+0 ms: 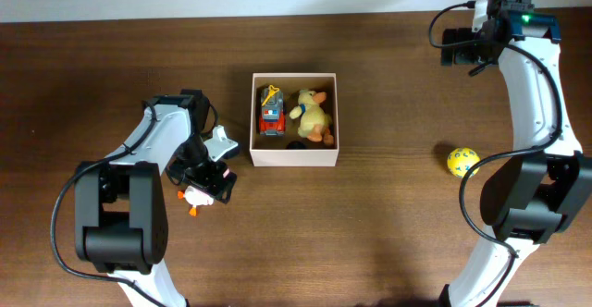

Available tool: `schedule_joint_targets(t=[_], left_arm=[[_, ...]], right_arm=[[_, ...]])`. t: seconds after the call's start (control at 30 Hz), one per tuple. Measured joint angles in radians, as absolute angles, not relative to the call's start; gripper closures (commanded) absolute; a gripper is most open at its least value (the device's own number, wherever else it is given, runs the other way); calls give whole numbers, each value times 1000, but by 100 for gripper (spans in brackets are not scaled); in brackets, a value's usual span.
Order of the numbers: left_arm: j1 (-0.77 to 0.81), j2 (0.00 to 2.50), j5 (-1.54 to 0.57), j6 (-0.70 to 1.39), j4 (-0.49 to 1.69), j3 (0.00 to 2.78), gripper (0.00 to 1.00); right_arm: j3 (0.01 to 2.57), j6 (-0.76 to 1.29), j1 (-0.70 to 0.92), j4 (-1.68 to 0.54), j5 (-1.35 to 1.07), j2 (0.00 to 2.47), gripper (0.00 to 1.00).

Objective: Pack container
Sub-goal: 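Lower the left gripper onto the pink pig and grasp it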

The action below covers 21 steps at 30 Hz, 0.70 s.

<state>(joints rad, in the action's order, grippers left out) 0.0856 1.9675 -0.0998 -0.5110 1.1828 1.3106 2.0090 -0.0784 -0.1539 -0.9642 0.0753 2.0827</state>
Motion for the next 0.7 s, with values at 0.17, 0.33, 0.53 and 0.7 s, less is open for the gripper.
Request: schedule_joint_targets(t=[0.17, 0.33, 0.53, 0.7], left_arm=[[84, 1967, -69, -512, 1177, 1311, 31], [81, 1967, -49, -521, 1165, 1310, 57], [79, 1967, -45, -516, 1149, 1309, 68], [79, 1967, -44, -519, 1140, 1309, 84]], right_arm=[[2009, -78, -154, -964, 75, 2083, 1], [2009, -79, -154, -964, 75, 2083, 1], [2009, -79, -154, -964, 75, 2083, 1], [2009, -79, -154, -964, 75, 2083, 1]])
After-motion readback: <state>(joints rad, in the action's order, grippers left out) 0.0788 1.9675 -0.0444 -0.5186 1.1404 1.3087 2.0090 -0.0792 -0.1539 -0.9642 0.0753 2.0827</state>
